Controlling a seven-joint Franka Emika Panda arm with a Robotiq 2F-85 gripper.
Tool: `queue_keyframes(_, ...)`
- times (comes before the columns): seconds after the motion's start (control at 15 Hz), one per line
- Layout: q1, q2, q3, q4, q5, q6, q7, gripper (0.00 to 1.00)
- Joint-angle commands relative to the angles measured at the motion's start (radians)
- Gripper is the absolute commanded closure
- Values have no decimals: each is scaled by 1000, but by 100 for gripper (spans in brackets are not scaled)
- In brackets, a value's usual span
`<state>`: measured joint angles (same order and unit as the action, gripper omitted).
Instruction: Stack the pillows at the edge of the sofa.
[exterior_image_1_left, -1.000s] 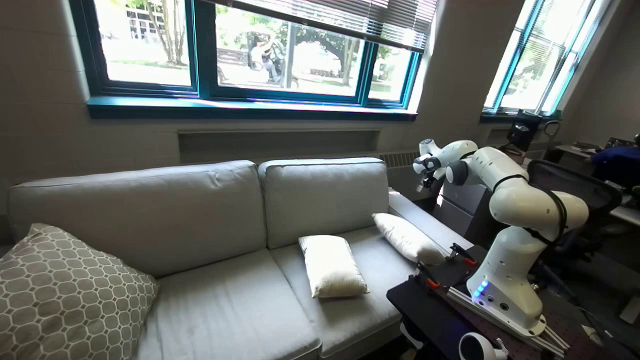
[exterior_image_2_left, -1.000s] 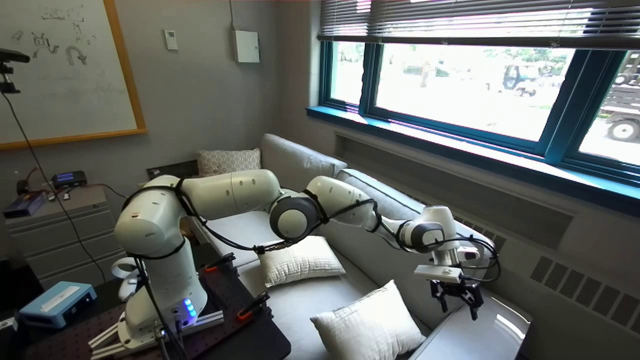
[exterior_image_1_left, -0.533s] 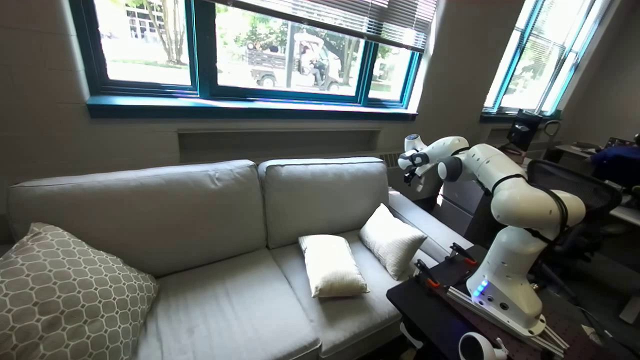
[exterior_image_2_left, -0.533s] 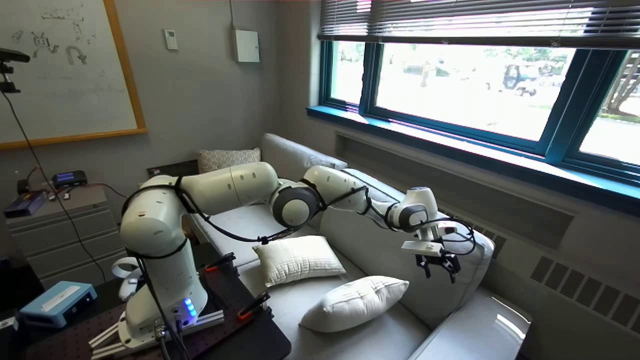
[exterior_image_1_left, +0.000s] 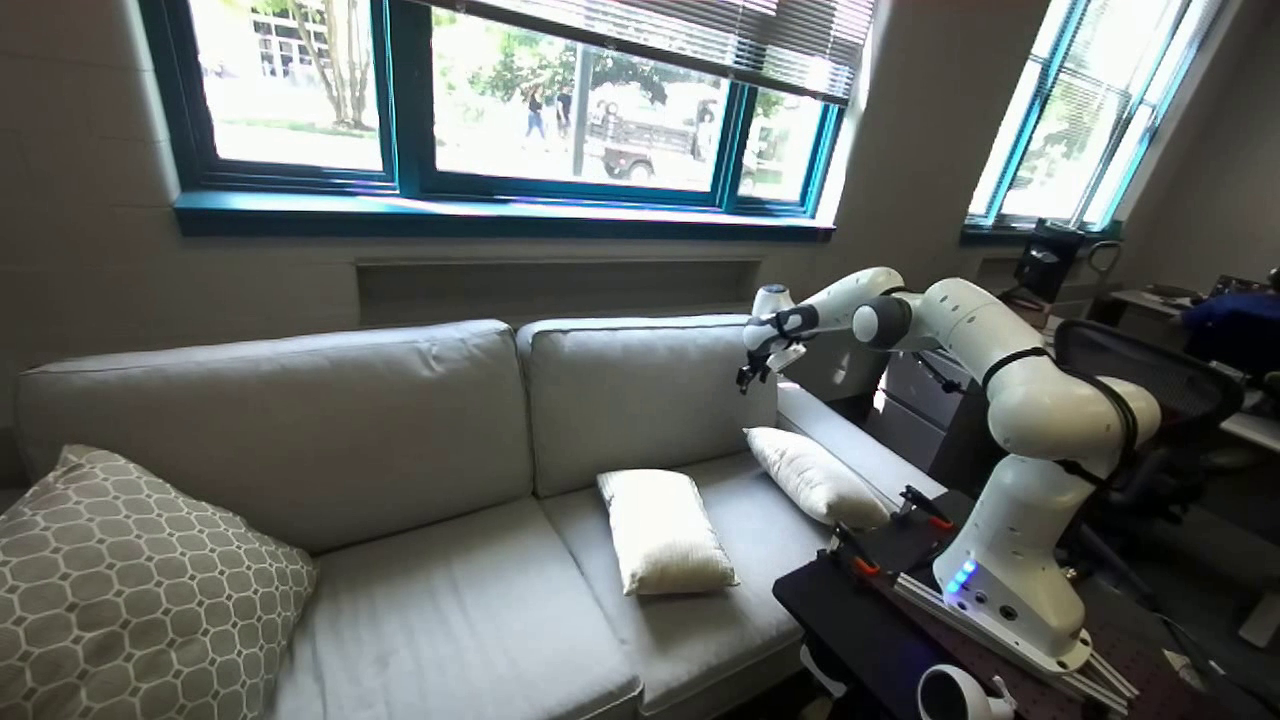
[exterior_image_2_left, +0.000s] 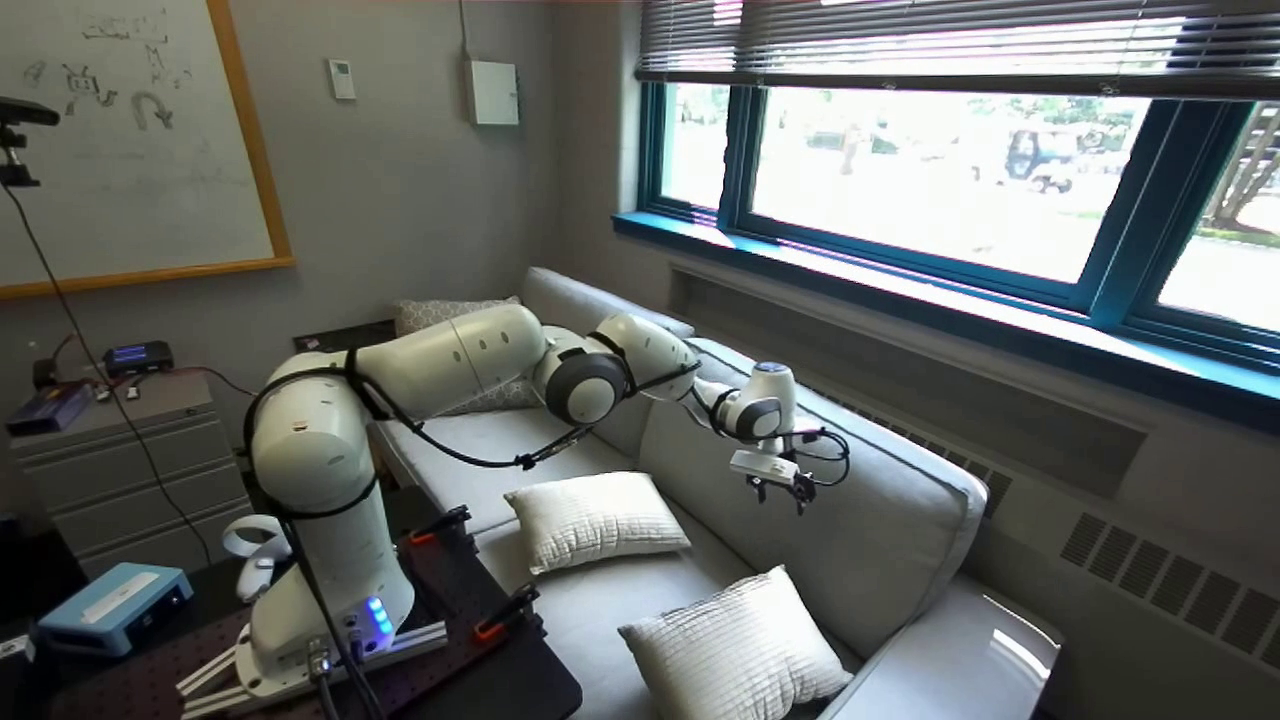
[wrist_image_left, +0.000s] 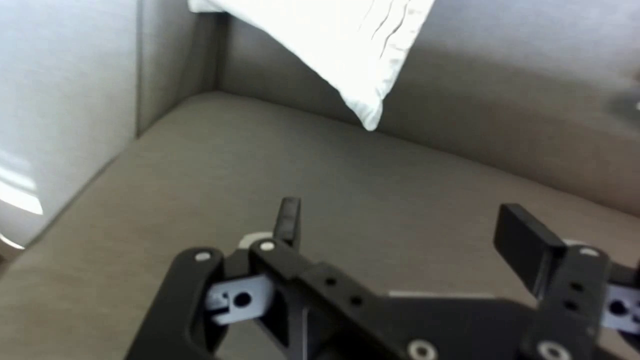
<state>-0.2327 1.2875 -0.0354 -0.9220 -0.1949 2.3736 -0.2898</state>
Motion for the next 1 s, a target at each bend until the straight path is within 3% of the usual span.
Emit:
queue_keyframes(0.0, 20, -8, 19, -39, 2, 18, 1, 0)
queue_keyframes(0.13, 65, -16, 22, -90, 23, 36, 0, 0)
queue_keyframes(0.4, 70, -40, 7, -122, 19, 51, 28, 0)
queue_keyframes(0.67, 76, 16, 17, -40, 55, 7, 38, 0)
queue_keyframes(0.93, 103, 153, 6, 105, 74, -76, 110, 0)
